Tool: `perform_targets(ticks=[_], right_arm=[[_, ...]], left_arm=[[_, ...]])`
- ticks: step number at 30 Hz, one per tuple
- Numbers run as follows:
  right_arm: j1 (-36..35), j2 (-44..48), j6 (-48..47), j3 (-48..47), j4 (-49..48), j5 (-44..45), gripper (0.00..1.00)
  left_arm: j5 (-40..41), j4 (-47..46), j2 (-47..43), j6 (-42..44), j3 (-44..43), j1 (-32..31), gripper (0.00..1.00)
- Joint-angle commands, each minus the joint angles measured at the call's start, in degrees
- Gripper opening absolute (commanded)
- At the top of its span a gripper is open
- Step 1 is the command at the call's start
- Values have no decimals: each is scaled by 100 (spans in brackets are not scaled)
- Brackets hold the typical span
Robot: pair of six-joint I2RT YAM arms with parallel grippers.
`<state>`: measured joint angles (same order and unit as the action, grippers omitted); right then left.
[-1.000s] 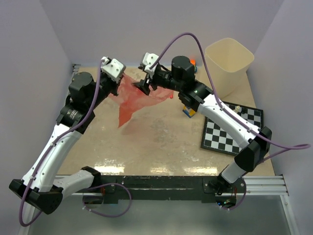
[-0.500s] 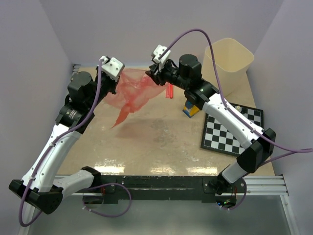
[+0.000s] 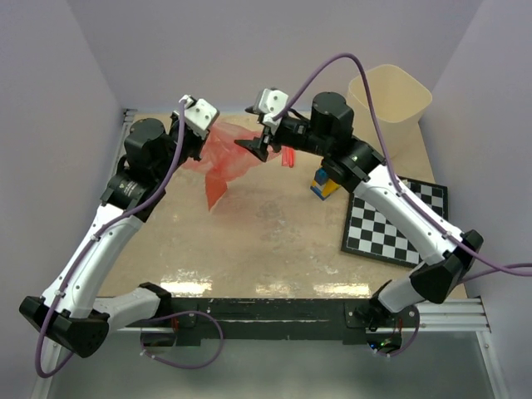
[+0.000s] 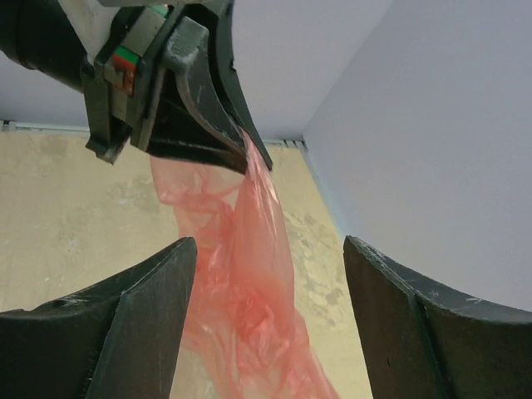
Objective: Put the trash bags into the trash bin
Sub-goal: Unfold the trash bag at the center of the board.
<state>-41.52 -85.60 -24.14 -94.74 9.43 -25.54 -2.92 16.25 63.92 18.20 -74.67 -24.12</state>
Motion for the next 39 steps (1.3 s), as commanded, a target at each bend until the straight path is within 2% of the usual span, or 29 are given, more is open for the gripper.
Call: perform_targets(ticks=[1,5,6,9,11,12,14,17,18,23,28,34,36,38,39], right_arm=[[-129,-676,-214,-440,24,-188,75],[-129,-1168,-205,-694,76,-267,73],[-120,-1256,-222,-799,155,-346,69],[-120,-1433,-4,-1037,296,-504,44],[-120,-1363,163,-1029,200,-601,35],[-120,-1310,312,-1003,130,-636,34],[-120,-1231,558,-994,103,-680,38],[-120,-1099,805,-985,164,-925,60],[-120,-1064,814,-985,199,-1109,62],[-111,-906,1034,-985,112,-1129,65],[-50,-923,1069,-968,138,-953,61],[-23,-1064,956,-933,322,-417,40],[-32,-1064,911,-871,331,-294,26],[-23,-1029,1068,-748,209,-49,0],[-32,-1011,1330,-635,52,144,0]], left_arm=[[-279,-34,-64,61,-311,12,0],[-569,-43,-222,228,-302,13,0],[-604,-60,-274,246,-285,21,0],[-640,-148,-389,438,-197,12,0],[-579,-157,-424,588,-127,21,0],[-491,-175,-416,606,-100,13,0],[-429,-166,-442,659,-56,12,0],[-403,-175,-468,703,23,12,0],[-420,-166,-468,720,40,12,0],[-403,-157,-486,834,111,12,0],[-394,-271,-530,1001,199,12,0],[-359,-350,-565,1010,216,12,0],[-298,-386,-565,1010,216,12,0],[-70,-491,-521,950,217,12,1],[236,-604,-504,836,182,12,19]])
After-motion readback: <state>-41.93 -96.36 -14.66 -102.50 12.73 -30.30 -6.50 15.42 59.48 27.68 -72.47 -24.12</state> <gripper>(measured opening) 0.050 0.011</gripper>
